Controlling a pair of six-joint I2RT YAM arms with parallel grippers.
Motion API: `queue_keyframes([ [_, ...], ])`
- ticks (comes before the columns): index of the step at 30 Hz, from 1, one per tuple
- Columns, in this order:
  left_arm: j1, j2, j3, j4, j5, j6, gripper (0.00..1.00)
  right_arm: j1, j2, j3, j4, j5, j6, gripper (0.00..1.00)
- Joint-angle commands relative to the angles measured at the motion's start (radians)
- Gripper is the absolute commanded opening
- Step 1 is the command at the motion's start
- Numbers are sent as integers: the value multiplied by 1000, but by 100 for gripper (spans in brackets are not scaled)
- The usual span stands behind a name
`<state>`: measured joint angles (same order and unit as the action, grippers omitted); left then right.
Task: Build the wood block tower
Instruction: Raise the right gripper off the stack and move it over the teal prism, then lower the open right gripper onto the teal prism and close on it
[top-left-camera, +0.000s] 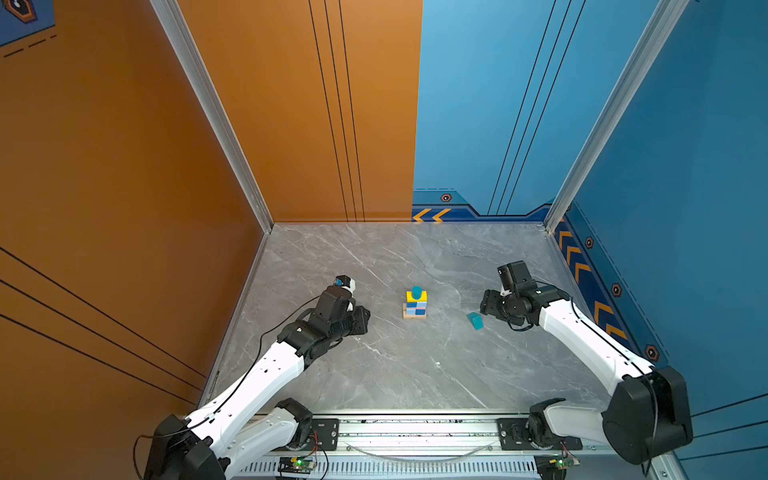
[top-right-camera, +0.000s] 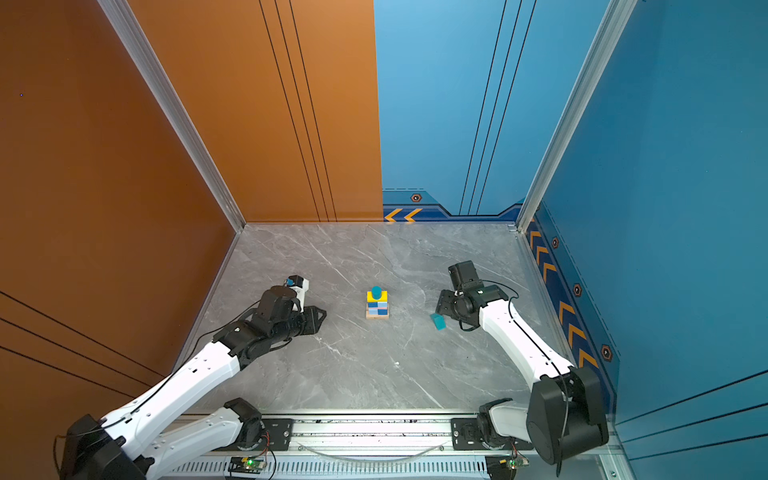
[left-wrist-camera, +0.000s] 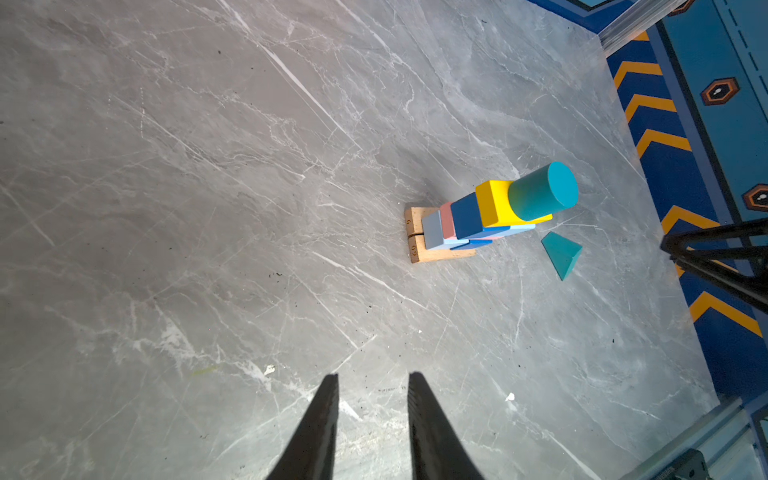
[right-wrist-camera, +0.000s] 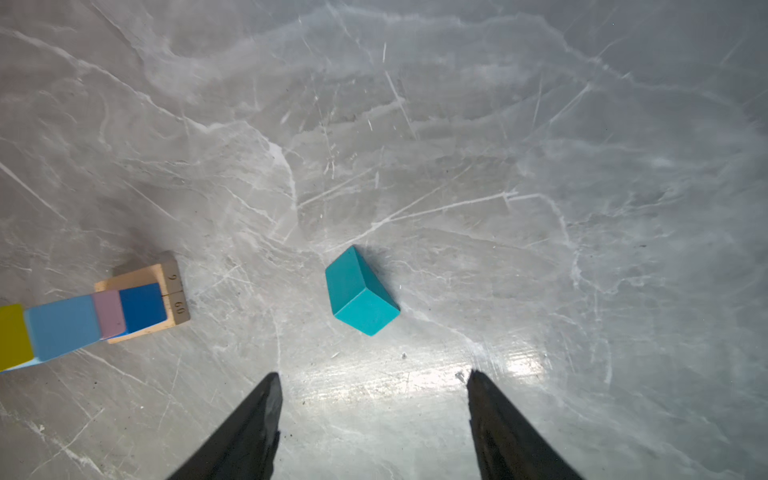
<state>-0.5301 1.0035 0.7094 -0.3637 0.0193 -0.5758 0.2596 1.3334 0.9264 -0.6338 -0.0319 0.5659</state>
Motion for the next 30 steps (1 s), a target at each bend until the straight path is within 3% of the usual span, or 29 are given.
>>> queue_keyframes([
  [1,-7,15,27,-23,-25,2,32,-12,67,-15,106,-67,3,73],
  [8,-7,24,27,-26,-28,7,32,-19,232,9,173,-124,8,73],
  [16,-7,25,24,-27,-33,9,32,12,281,-3,177,-121,6,71],
  [30,-7,1,14,-37,-40,11,33,104,380,64,129,-61,-12,50],
])
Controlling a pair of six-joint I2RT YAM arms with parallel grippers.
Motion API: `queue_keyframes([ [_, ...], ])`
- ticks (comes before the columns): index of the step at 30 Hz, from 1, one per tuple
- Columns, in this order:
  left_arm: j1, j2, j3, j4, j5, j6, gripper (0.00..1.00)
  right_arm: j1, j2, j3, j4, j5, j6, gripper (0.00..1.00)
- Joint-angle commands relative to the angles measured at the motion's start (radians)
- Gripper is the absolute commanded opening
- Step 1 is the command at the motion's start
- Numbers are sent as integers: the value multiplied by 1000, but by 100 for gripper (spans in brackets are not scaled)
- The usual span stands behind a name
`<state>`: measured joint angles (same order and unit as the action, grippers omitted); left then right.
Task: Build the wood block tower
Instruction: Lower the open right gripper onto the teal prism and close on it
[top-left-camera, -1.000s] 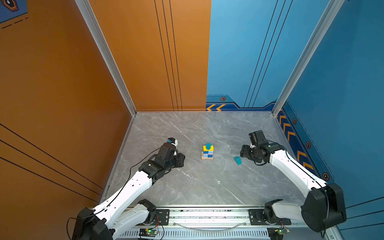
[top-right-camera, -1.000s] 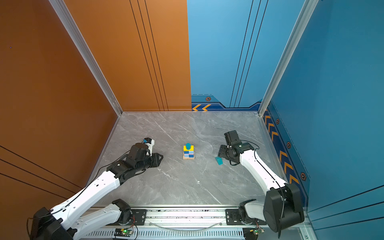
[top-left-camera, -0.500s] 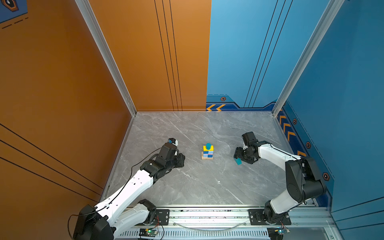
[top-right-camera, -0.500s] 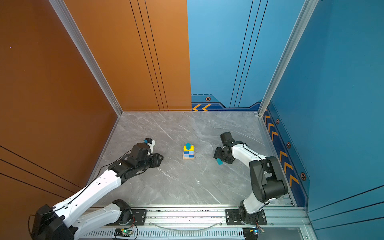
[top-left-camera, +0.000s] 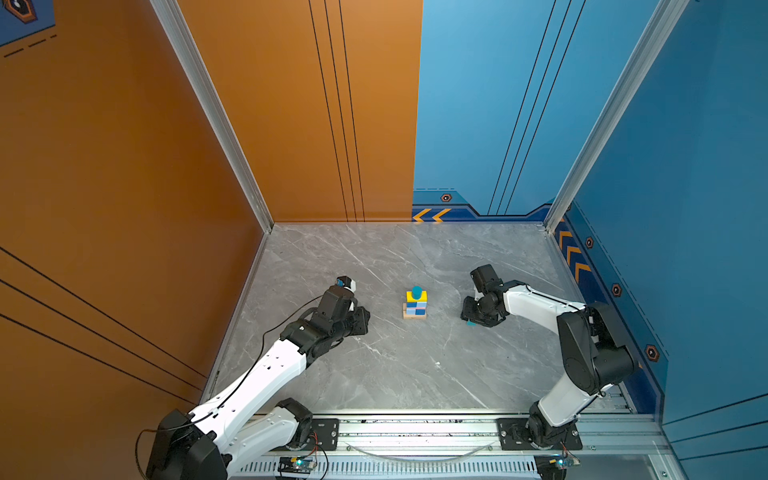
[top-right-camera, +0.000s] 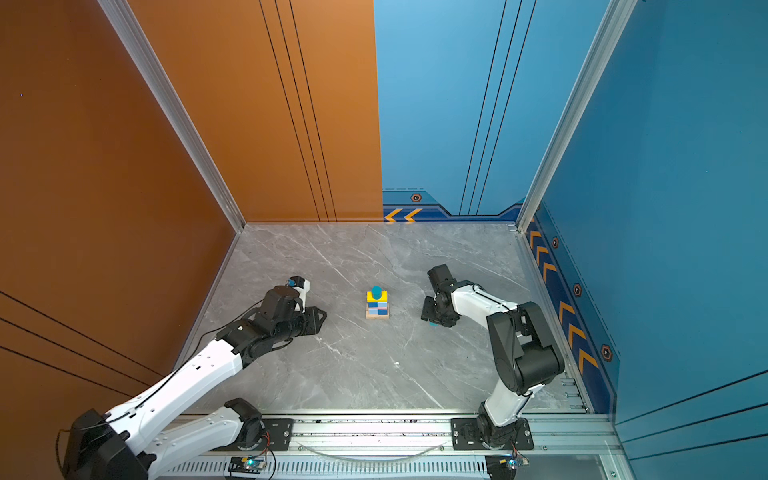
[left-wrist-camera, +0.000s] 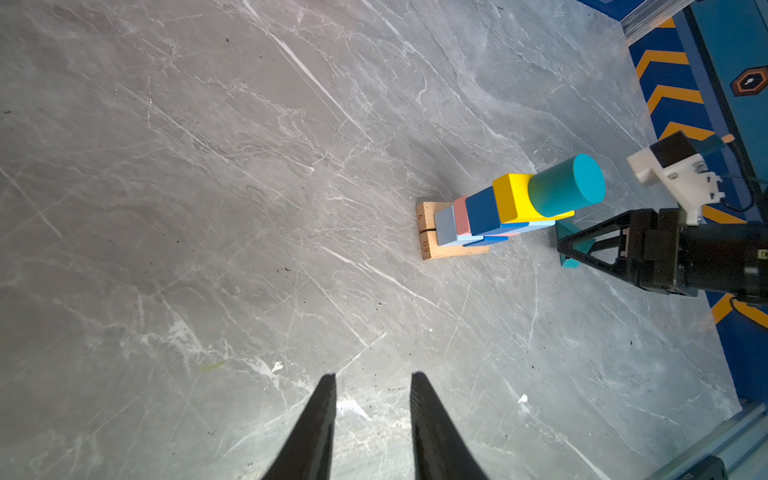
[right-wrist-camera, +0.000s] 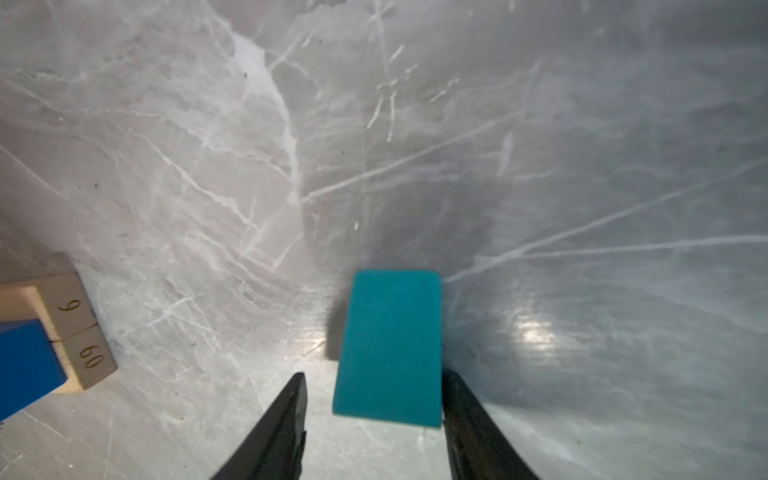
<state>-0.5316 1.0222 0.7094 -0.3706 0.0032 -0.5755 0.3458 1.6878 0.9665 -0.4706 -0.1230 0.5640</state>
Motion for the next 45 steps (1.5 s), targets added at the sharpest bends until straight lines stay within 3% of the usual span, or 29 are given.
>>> queue_keyframes([
  [1,-6,-17,14,-31,-24,12,33,22,30,30,-42,40,-10,49],
  [9,-6,-19,15,-31,-24,14,33,60,36,68,-74,72,-16,48],
  [19,-7,-13,21,-29,-23,19,33,39,-42,100,-149,160,-18,59],
  [29,-6,-5,23,-28,-18,21,33,39,41,135,-107,127,17,67],
  [37,-5,-3,18,-23,-19,23,33,50,103,148,-97,140,33,66],
  [45,-5,-8,12,-24,-20,25,33,72,126,165,-114,177,34,51],
])
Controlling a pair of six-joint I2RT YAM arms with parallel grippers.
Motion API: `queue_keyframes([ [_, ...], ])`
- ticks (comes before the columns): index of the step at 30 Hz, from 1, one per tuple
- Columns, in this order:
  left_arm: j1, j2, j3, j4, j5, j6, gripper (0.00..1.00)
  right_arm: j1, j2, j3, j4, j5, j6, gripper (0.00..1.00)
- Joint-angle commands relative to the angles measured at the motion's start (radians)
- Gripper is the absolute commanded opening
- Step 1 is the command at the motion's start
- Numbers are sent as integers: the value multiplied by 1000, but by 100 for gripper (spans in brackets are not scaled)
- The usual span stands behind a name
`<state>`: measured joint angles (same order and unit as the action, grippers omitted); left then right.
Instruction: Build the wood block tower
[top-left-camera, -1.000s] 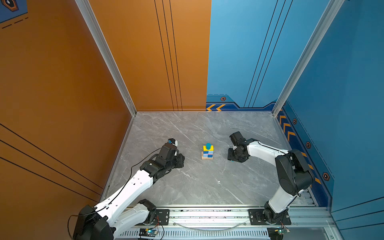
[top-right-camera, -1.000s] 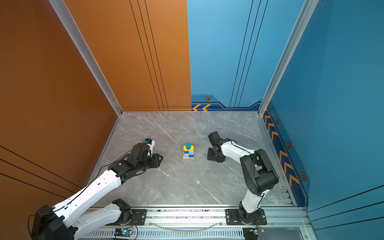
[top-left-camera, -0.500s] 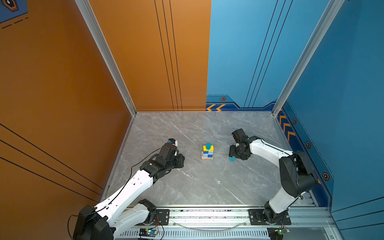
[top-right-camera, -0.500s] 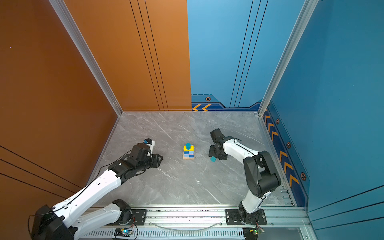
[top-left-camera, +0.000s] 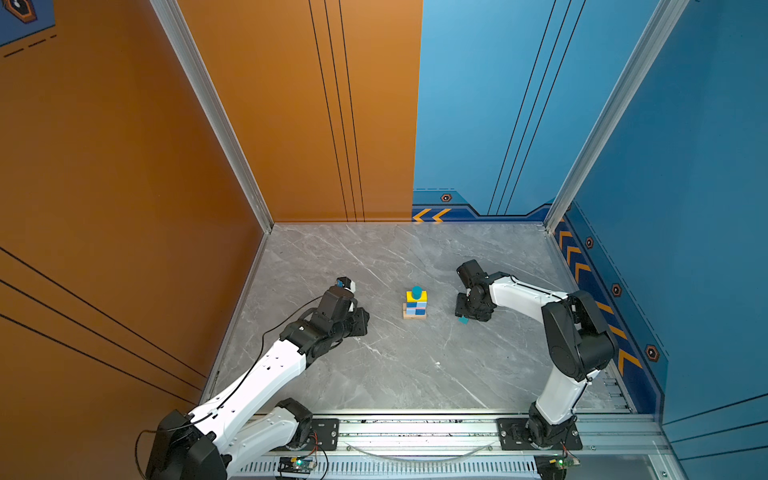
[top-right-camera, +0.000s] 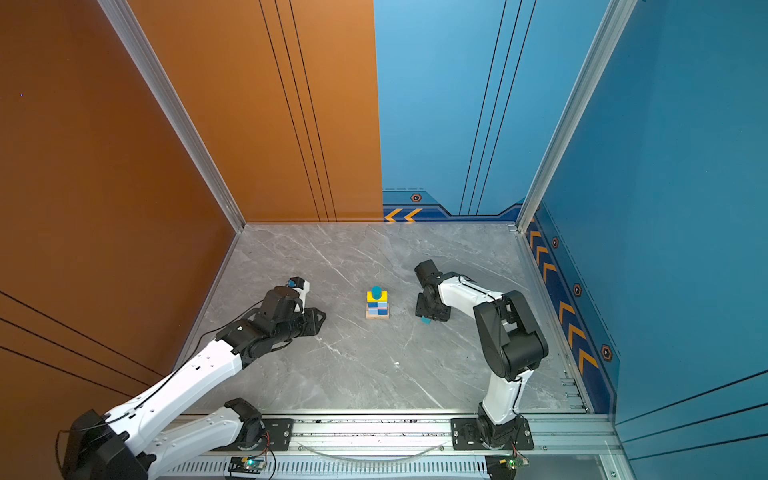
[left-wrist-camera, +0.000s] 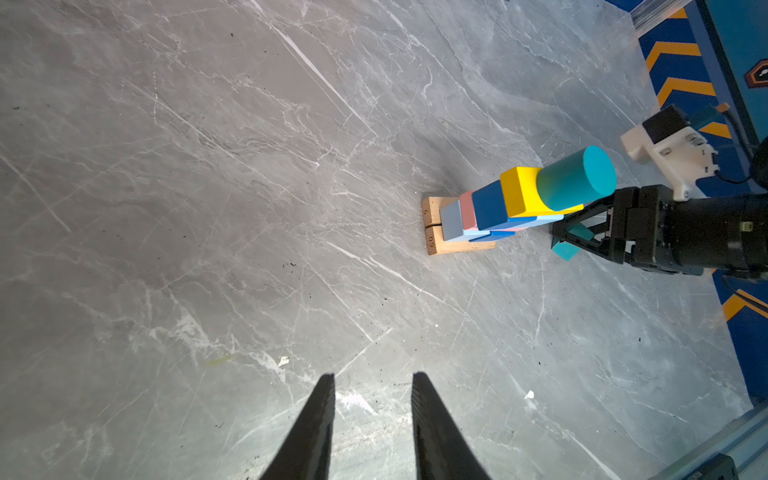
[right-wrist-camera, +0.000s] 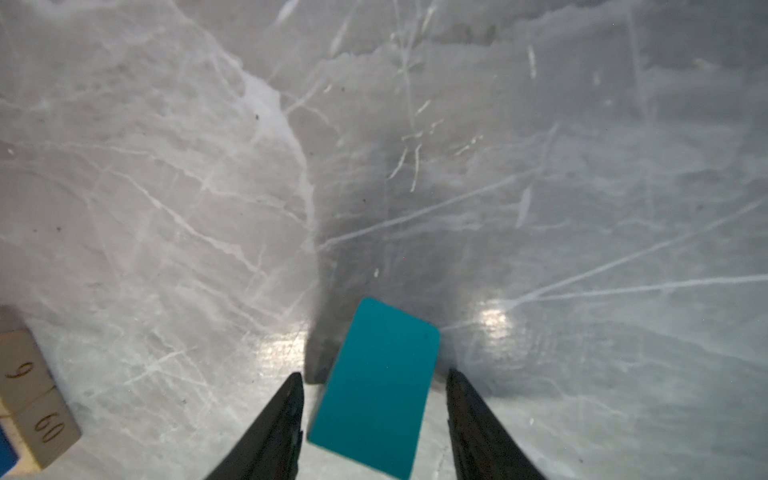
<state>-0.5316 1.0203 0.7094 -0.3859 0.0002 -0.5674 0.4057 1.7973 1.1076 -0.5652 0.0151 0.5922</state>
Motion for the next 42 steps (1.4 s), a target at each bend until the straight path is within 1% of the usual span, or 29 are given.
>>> queue_keyframes([
  [1,-5,-9,10,-8,-17,18,33,16,18,30,-29,51,3,48],
  [6,-4,-16,6,-8,-17,19,34,28,17,36,-57,67,-3,34],
  [12,-4,-25,5,-9,-15,18,34,63,-28,27,-98,83,-9,24],
  [17,-3,-40,3,-15,-15,19,34,126,-113,6,-159,105,-11,21],
  [22,-5,-77,2,-31,-15,17,33,220,-247,-14,-248,174,15,20],
  [26,-5,-116,-2,-41,-17,14,33,287,-365,-37,-279,195,43,20],
  [27,-6,-127,-2,-46,-18,12,33,335,-391,-37,-283,202,47,20],
  [29,-7,-148,-1,-61,-23,13,33,385,-426,-33,-284,206,45,20],
  [31,-10,-170,4,-82,-32,11,33,440,-433,-9,-290,203,36,20],
  [34,-14,-221,12,-114,-48,7,33,527,-403,57,-316,208,10,20],
  [39,-23,-322,18,-168,-88,-6,33,643,-309,187,-365,251,-26,19],
  [42,-30,-377,18,-191,-105,-12,33,697,-245,258,-366,246,-51,19],
])
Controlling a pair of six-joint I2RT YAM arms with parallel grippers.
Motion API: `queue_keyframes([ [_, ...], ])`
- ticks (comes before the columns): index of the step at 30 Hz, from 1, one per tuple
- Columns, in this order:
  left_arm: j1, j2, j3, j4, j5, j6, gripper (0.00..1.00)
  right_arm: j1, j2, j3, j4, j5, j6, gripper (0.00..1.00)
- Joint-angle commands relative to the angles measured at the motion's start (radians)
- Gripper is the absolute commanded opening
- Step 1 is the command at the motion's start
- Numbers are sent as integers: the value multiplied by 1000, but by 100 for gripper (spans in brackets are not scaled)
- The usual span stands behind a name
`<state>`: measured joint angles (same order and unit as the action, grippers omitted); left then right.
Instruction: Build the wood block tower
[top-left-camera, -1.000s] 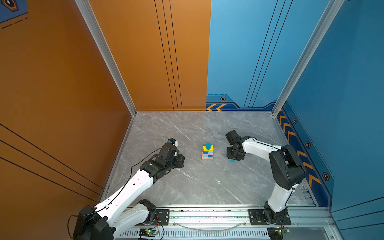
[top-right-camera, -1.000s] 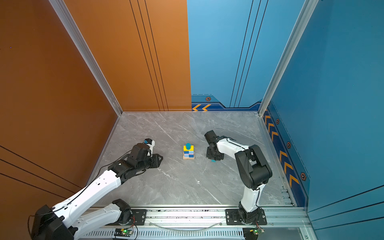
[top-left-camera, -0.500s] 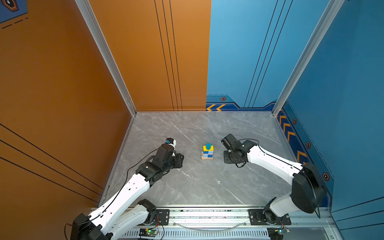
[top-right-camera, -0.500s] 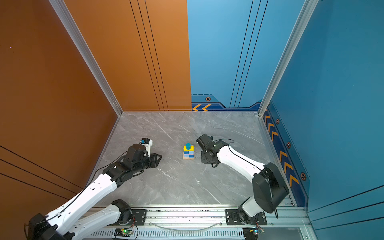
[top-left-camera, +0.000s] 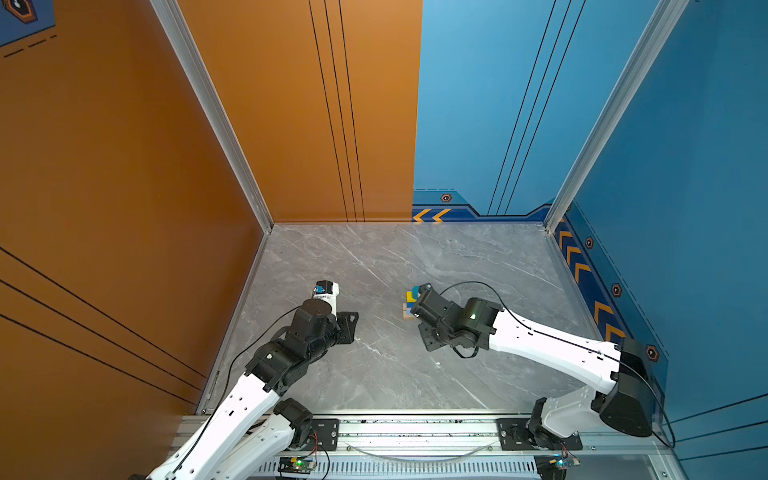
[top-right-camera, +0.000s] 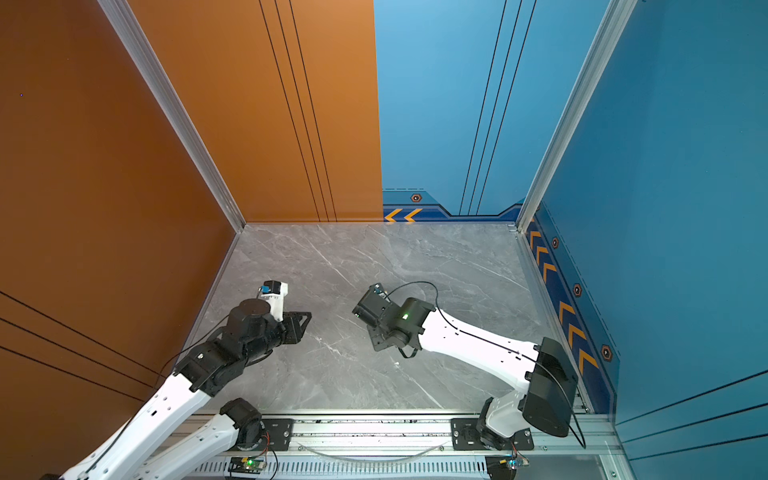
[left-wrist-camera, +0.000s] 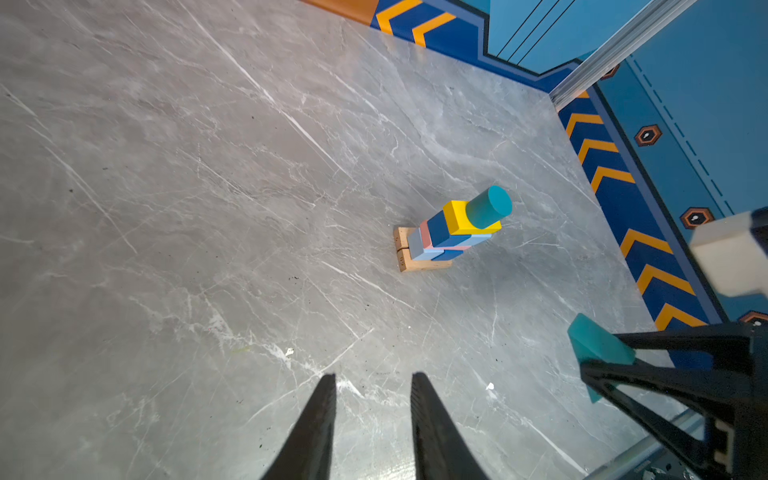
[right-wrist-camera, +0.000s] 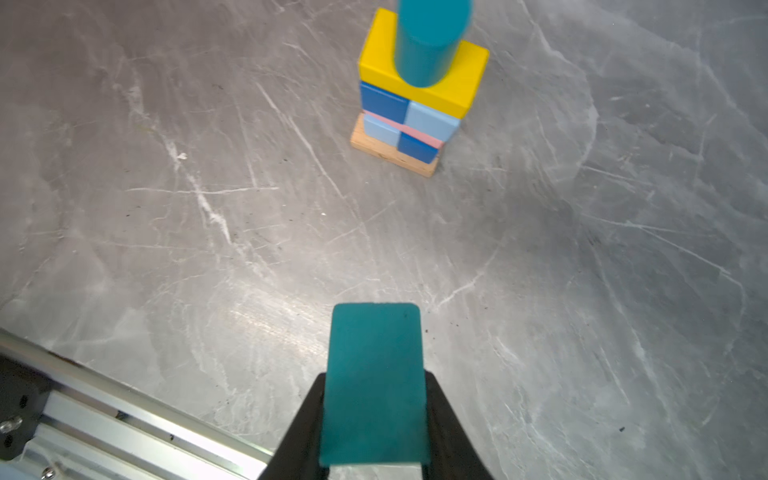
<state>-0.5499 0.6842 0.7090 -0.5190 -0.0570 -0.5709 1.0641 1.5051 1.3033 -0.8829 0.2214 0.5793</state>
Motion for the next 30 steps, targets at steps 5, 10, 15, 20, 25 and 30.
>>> queue_keyframes([
  [5,-29,-134,23,-93,-88,-22,32,91,175,196,-50,9,-85,19],
  [10,-45,-264,22,-141,-193,-69,32,101,317,331,-65,-39,-119,20],
  [15,-50,-424,-8,-166,-295,-99,33,96,474,479,-87,-71,-156,22],
  [20,-49,-484,-10,-189,-331,-99,34,69,649,649,-98,-115,-186,23],
  [25,-51,-482,-9,-190,-330,-92,35,37,802,799,-114,-138,-205,29],
  [30,-50,-481,-17,-190,-332,-94,36,12,920,916,-117,-160,-210,39],
])
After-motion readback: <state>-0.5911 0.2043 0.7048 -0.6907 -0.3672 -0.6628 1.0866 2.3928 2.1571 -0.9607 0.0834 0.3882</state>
